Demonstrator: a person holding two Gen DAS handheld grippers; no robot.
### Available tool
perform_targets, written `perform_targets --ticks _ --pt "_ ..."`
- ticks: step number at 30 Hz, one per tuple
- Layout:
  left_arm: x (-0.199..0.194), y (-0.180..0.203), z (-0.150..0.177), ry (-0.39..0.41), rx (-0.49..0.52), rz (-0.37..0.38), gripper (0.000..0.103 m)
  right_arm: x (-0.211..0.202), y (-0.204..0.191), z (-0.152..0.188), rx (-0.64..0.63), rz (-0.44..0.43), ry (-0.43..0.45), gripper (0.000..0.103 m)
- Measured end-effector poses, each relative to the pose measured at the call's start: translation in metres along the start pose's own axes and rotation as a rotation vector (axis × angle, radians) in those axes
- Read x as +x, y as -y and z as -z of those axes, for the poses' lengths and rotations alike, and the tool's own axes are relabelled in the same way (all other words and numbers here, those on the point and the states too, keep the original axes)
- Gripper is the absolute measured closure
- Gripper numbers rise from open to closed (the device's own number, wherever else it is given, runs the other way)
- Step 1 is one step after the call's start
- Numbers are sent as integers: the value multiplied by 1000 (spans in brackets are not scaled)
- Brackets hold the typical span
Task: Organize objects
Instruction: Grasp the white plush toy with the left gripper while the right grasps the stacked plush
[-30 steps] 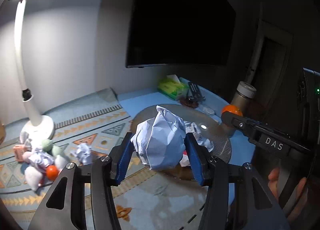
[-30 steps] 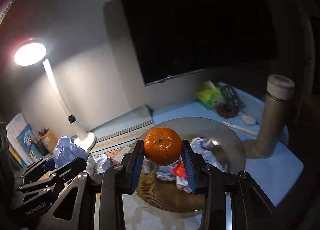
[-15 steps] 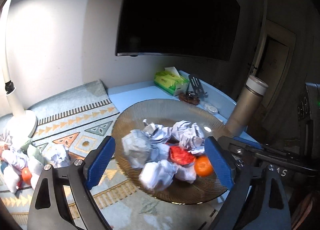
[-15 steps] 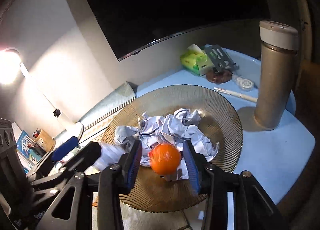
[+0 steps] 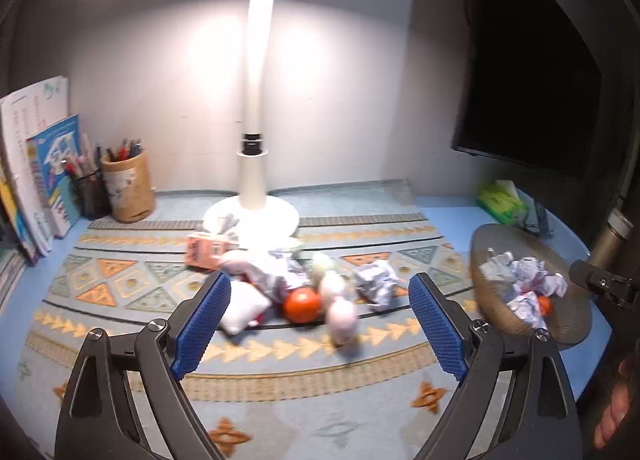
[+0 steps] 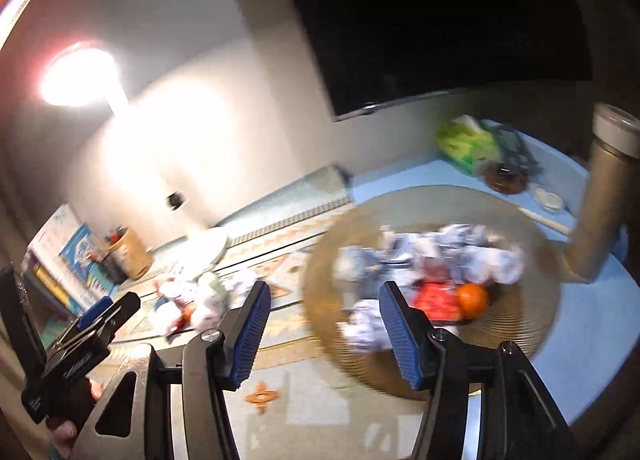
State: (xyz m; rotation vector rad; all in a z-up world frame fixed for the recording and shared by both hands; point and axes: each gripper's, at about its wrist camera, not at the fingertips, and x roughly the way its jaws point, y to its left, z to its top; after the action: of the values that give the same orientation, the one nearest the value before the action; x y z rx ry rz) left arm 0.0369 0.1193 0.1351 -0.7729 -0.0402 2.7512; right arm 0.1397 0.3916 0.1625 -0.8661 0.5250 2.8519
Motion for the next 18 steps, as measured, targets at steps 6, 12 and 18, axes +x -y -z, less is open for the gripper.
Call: perform_targets --ticks 6,12,18 --pt "14 -85 38 -61 -59 -156 13 71 -68 49 -93 -106 -106 45" --pt "41 -119 74 -142 -123 -204 13 124 -95 86 -161 -123 -186 45" --pt "43 -127 74 -168 -158 -209 13 142 -94 93 -157 -123 -245 45"
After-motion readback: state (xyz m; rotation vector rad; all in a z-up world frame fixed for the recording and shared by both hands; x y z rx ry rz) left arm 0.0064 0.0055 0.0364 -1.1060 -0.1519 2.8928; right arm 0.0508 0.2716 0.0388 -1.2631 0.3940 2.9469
